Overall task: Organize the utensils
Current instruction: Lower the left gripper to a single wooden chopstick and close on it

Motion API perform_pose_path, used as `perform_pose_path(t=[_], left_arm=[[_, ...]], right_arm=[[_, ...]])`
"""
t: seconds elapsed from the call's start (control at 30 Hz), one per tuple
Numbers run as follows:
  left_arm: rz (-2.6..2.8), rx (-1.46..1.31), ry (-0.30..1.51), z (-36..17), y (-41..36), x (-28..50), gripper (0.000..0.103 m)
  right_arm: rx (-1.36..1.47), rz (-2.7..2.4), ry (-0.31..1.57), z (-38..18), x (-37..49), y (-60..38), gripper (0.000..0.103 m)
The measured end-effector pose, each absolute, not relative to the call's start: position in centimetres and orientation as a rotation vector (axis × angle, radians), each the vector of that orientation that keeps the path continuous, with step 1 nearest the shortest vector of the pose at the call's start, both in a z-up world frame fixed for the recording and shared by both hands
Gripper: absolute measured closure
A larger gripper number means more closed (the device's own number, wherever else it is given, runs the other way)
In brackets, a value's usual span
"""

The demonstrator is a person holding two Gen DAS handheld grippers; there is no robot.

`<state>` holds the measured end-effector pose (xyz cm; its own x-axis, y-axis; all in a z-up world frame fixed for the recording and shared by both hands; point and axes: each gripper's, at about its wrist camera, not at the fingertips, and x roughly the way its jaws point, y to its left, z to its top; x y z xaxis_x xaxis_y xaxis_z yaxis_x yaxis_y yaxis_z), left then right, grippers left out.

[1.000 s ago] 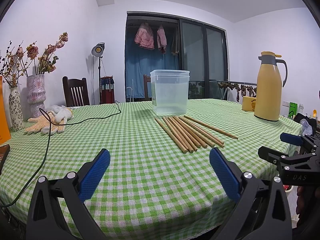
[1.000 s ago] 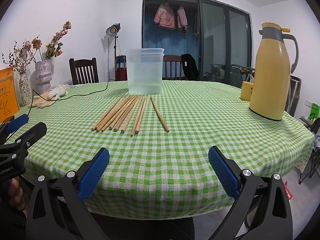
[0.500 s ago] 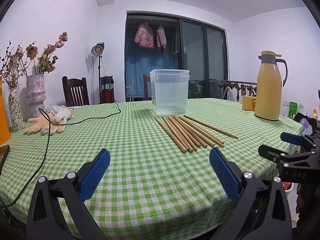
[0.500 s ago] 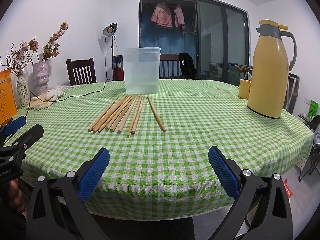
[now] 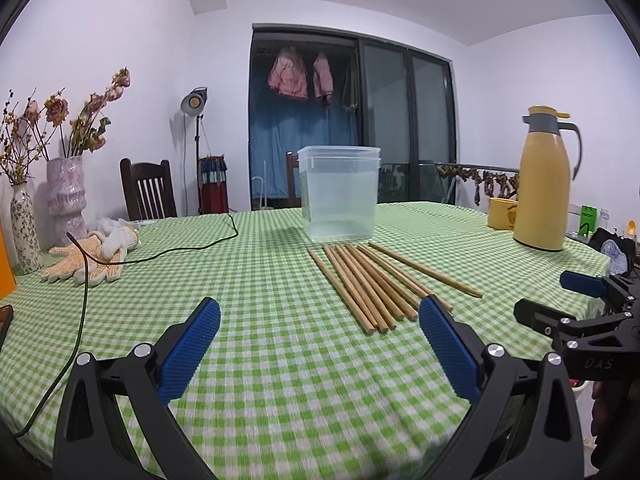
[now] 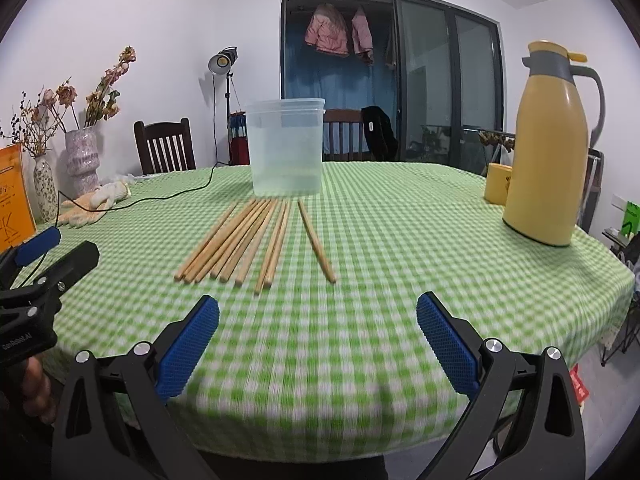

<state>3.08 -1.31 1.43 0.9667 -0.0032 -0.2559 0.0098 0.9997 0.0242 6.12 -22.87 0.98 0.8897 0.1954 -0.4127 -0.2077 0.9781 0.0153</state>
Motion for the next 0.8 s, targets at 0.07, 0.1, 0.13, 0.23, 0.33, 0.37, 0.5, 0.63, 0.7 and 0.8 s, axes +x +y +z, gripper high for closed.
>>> perform_pose_path(t=[0.07, 0.1, 0.13, 0.23, 0.33, 0.37, 0.5, 0.63, 0.7, 0.8], left_arm=[[-0.008, 0.026, 0.287, 1.6, -1.2, 4.1, 0.006], [-0.011, 0.017, 0.311, 1.8, -1.0, 4.8, 0.006], [-0.017, -0.003, 0.337, 1.9, -0.6, 5.5, 0.006], [-0.087, -0.069, 0.395, 2.1, 0.3, 7.2, 0.006], [-0.060, -0.108, 0.513, 1.9, 1.0, 9.8, 0.007], [-0.080, -0.131, 0.541, 1.9, 1.3, 10.5, 0.007], [-0.066, -0.247, 0.645, 1.7, 2.8, 12.9, 0.007], [0.040, -0.156, 0.840, 1.3, 2.6, 15.9, 0.007], [0.032, -0.170, 0.835, 1.7, 3.1, 16.8, 0.007], [0.058, -0.134, 0.856, 1.8, 3.0, 18.2, 0.007]], right_arm=[[-0.022, 0.272, 0.489, 1.3, 7.6, -22.9, 0.008], [-0.012, 0.309, 0.534, 1.6, 8.7, -23.1, 0.008], [-0.013, 0.306, 0.563, 1.9, 9.8, -23.3, 0.008], [-0.019, 0.307, 0.638, 2.8, 12.7, -24.1, 0.008], [-0.023, 0.291, 0.677, 3.1, 14.7, -25.0, 0.008], [-0.025, 0.286, 0.675, 3.2, 15.2, -25.3, 0.008], [-0.099, 0.245, 0.701, 2.5, 17.5, -25.2, 0.008], [-0.080, 0.303, 0.737, 2.3, 18.5, -25.5, 0.008], [-0.095, 0.327, 0.744, 2.4, 19.2, -25.5, 0.008], [-0.108, 0.360, 0.751, 2.2, 19.8, -25.2, 0.008]])
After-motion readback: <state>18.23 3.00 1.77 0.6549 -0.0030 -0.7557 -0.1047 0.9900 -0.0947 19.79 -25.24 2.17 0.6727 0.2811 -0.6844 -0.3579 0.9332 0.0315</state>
